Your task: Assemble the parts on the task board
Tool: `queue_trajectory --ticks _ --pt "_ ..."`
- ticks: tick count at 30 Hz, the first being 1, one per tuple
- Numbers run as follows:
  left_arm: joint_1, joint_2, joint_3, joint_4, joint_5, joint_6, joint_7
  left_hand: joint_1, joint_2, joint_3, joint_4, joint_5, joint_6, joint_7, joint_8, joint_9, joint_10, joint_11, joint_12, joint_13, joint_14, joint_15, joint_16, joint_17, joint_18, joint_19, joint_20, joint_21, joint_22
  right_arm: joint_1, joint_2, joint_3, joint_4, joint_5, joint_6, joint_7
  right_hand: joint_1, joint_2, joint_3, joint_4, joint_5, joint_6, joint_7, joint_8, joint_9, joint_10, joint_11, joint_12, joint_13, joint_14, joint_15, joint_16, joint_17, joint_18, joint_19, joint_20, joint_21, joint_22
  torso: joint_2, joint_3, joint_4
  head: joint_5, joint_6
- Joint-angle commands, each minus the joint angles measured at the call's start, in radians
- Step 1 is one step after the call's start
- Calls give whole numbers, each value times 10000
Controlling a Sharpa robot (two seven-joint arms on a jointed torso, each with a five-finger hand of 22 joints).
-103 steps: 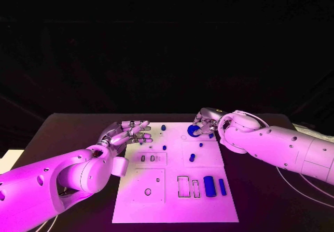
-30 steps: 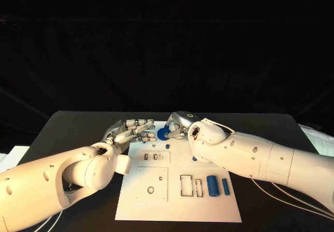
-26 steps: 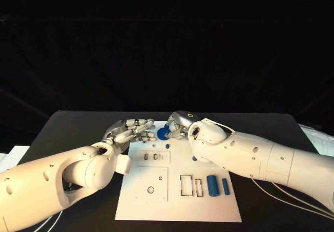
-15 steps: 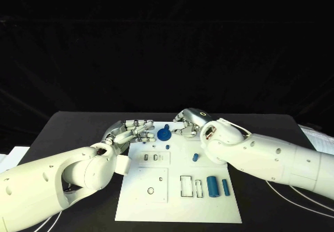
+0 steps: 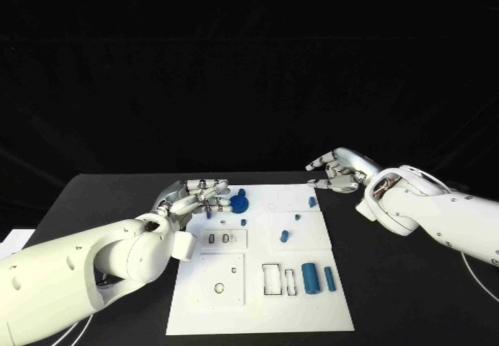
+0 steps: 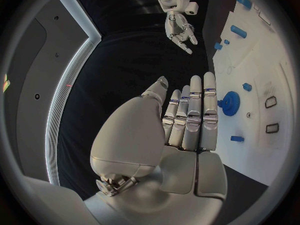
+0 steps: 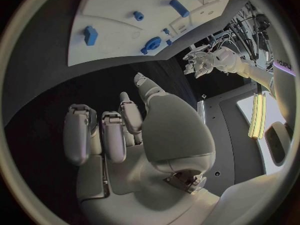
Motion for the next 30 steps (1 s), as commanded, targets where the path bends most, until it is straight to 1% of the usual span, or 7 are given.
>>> queue_trajectory --ticks 1,3,6,11,17,23,30 --pt "4 26 6 -29 10 214 139 20 -4 74 13 -18 -4 8 -51 -12 -11 -14 -44 -15 30 3 -44 9 176 15 12 11 16 -107 -45 -18 -271 449 761 824 112 11 -3 -74 23 74 8 -9 6 56 14 -15 -21 881 49 45 2009 -143 92 -3 69 15 -27 60 -73 -14 -17" --pt "2 26 5 -46 10 219 139 20 -4 74 13 -18 -4 8 -51 -12 -11 -14 -44 -15 30 3 -44 9 176 15 12 11 16 -179 -40 -22 -485 401 815 841 119 8 -4 -81 19 75 8 -9 6 54 14 -18 -23 881 49 45 2009 -142 91 -2 69 14 -22 93 -99 3 -25" --pt "-2 29 4 -69 10 229 140 20 -4 74 13 -18 -4 8 -51 -12 -11 -14 -44 -15 30 3 -44 9 176 15 12 11 16 -316 9 -29 -796 309 899 833 141 -1 -6 -101 6 76 8 -10 5 47 15 -31 -33 880 49 45 2010 -141 88 -2 67 10 -25 111 -119 33 -49" --pt "-7 39 3 -100 10 244 142 20 -4 74 13 -18 -4 8 -51 -12 -11 -14 -44 -15 30 3 -44 9 176 15 12 11 16 -506 186 -34 -1224 200 969 812 162 -24 -25 -132 -58 54 15 -25 -1 8 21 -92 -81 876 52 34 1994 -137 75 1 58 -10 -17 109 -106 50 -75" --pt "-12 47 3 -120 10 261 142 25 -12 97 -8 -17 7 3 -50 -9 -1 -19 -42 -14 38 -2 -51 23 178 16 8 16 19 -675 425 -37 -1540 121 937 803 160 -37 -46 -142 -98 17 22 -44 -9 -46 29 -175 -146 871 57 24 1981 -134 67 4 51 -23 -21 86 -86 13 -86" --pt "-17 60 2 -135 10 267 137 25 -12 97 -8 -17 7 3 -50 -9 -1 -19 -42 -14 38 -2 -51 23 178 16 8 16 19 -742 603 -37 -1733 64 1016 785 172 -36 -48 -153 -116 2 24 -50 -11 -52 32 -183 -150 872 59 26 1984 -133 62 6 47 -31 -22 67 -68 2 -122" --pt "-18 58 2 -135 10 276 122 25 -12 97 -8 -17 7 3 -50 -9 -1 -19 -42 -14 38 -2 -51 23 178 16 8 16 19 -774 757 -37 -1884 39 1232 757 264 46 -3 -212 -176 46 23 -23 0 -43 28 -170 -137 871 61 25 1986 -133 59 10 50 -25 -22 65 -87 -2 -114"
